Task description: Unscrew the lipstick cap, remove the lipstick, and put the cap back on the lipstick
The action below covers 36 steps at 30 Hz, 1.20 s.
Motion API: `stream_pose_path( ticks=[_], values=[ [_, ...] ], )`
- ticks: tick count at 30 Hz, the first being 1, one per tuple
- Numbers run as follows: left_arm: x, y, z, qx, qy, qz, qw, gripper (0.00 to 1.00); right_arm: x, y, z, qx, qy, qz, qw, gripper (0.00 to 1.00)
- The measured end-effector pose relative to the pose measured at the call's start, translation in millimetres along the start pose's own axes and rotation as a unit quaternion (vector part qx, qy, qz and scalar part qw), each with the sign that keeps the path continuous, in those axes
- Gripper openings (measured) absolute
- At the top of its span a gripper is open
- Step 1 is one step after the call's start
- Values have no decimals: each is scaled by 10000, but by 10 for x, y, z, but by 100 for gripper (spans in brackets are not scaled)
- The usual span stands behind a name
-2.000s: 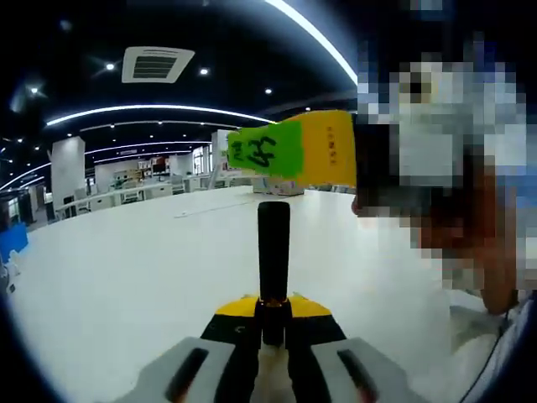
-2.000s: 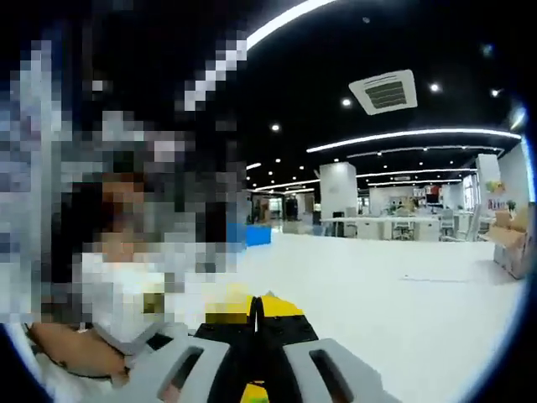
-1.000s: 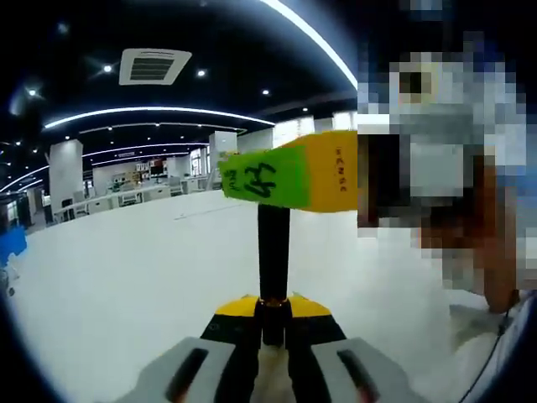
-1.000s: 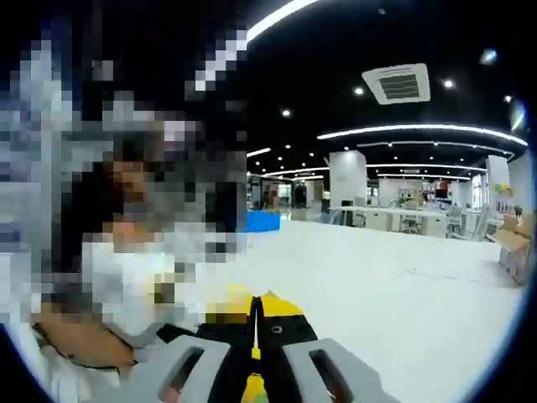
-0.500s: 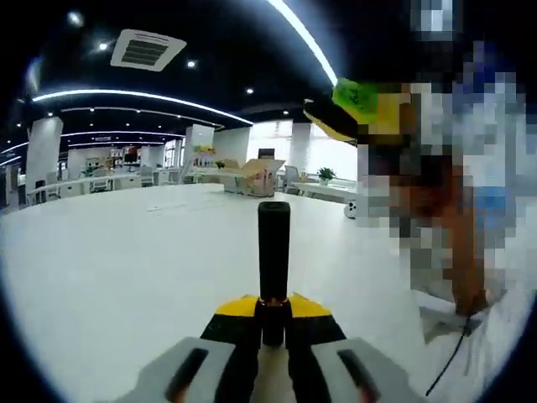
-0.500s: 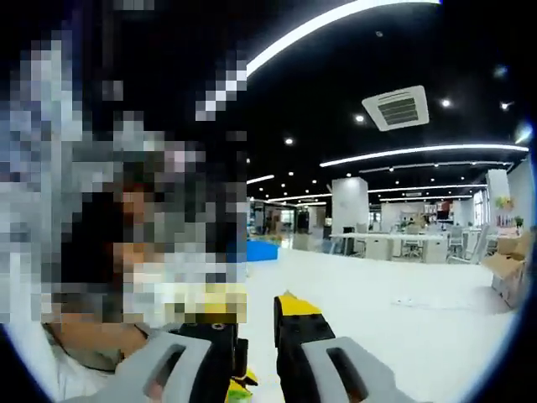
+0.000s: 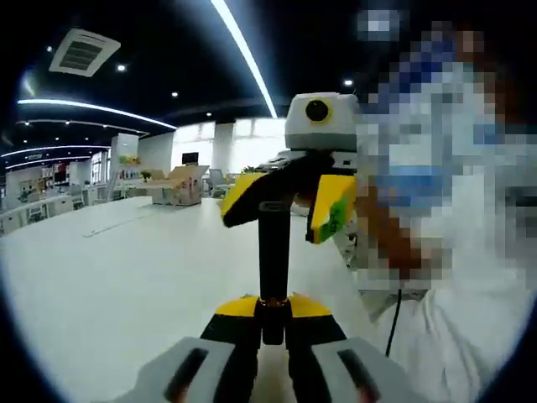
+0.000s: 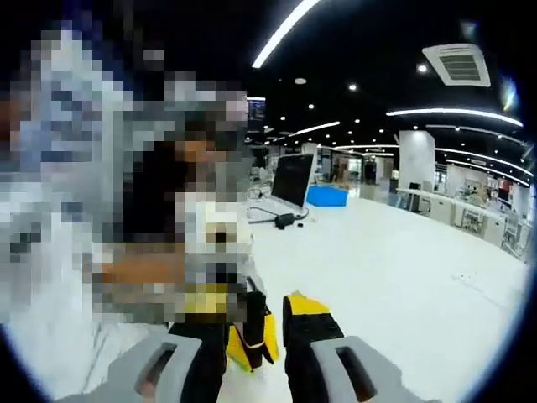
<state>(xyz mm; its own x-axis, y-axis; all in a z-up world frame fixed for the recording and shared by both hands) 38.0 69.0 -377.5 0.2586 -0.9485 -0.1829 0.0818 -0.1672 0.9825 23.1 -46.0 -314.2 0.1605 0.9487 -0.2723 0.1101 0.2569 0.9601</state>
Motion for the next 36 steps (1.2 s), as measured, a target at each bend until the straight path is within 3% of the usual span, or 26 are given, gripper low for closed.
stream_pose_path(
  ticks=[8, 22, 25, 29, 36],
  values=[
    [7, 43, 93, 37, -171, 141, 9997, 12, 51, 15, -37, 177, 293, 4, 9994, 12],
    [56, -30, -33, -5, -27, 16, 10000, 14, 58, -94, 100, 313, 132, -32, 9994, 11],
    [57, 0, -73, -15, 103, 55, 9999, 22, 53, -102, 166, 523, 146, 6, 9985, 10],
    [65, -3, -84, -75, 179, 30, 9998, 26, 71, -100, 180, 421, 155, 17, 9990, 10],
    [41, -96, -124, -180, 412, -61, 9990, 41, 88, -22, 307, 318, 106, 70, 9994, 10]
  ],
)
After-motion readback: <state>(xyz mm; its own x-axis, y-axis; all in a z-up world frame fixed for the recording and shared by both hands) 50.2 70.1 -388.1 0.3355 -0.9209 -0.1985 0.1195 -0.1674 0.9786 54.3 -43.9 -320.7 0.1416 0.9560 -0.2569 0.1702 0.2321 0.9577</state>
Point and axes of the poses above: the point that each gripper's makers call its tool centre point, and the gripper's own axes: x roughly forward along the fingers, z roughly to its right, y roughly out of its top, the point moved 8 cm from there along -x, roughly backward along the fingers, and after that the axes turned 5 degrees about y, right-handed, at the moved point
